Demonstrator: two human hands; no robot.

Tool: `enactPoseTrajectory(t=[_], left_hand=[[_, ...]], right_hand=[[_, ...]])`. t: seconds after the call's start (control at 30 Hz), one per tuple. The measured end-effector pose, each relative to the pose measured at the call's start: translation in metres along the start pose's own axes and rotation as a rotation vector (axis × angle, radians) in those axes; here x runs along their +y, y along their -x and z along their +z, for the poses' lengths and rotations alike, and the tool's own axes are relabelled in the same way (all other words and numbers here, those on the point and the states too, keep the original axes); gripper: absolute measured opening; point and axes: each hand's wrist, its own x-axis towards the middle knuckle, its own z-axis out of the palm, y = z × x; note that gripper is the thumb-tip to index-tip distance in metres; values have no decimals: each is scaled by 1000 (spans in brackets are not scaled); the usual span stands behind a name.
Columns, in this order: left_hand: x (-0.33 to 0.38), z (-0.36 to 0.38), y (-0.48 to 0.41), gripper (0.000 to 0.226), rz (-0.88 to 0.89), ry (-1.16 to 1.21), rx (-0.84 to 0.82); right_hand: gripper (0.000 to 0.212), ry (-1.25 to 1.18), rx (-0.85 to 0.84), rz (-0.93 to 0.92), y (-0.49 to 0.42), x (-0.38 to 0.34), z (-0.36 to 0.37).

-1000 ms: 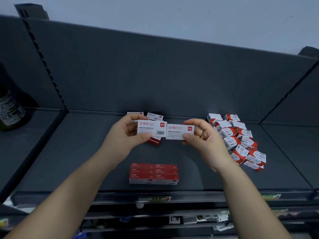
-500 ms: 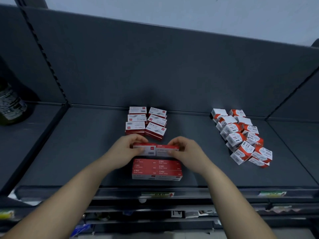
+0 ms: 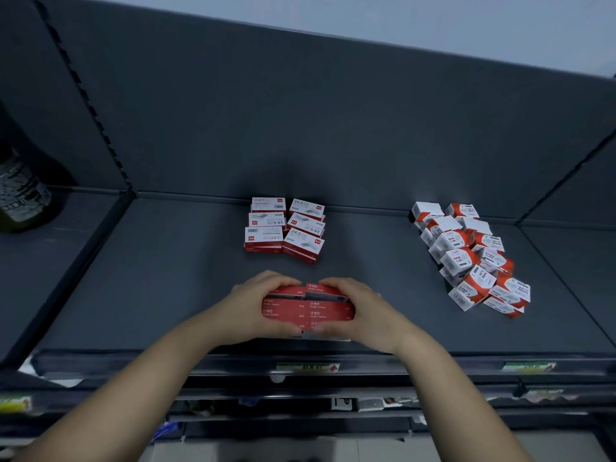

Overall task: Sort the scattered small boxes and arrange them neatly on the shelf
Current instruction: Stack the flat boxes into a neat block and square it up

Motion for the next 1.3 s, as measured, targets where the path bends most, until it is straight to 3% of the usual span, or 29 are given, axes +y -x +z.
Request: enactPoseTrajectory(t=[0.13, 0.53, 0.6, 0.67, 0.77, 0.83, 0.9, 1.1, 1.3], left_hand=[[-4, 3, 2, 92, 28, -83, -19], [-1, 5, 4, 89, 57, -180, 11], [1, -2, 5, 89, 40, -49, -4], [0, -13, 4, 80, 48, 235, 55], [-17, -28, -12, 53, 26, 366, 369], [-28, -41, -28, 36, -56, 306, 544], [-35, -54, -42, 39, -148, 229, 597], [-37, -63, -62, 61, -194, -29, 391], [-43, -60, -57, 53, -138, -158, 524]], right_hand=[[81, 102, 12, -43, 5, 0, 2], [66, 137, 14, -51, 7, -2, 2], [57, 51, 13, -45, 2, -4, -4], [43, -82, 94, -55, -5, -8, -11], [29, -54, 262, -35, -28, -19, -25], [28, 19, 322, 28, -48, -27, -31], [34, 61, 341, 94, -69, -32, -32], [53, 144, 271, 224, -103, -42, -13], [58, 119, 275, 199, -101, -33, -11]])
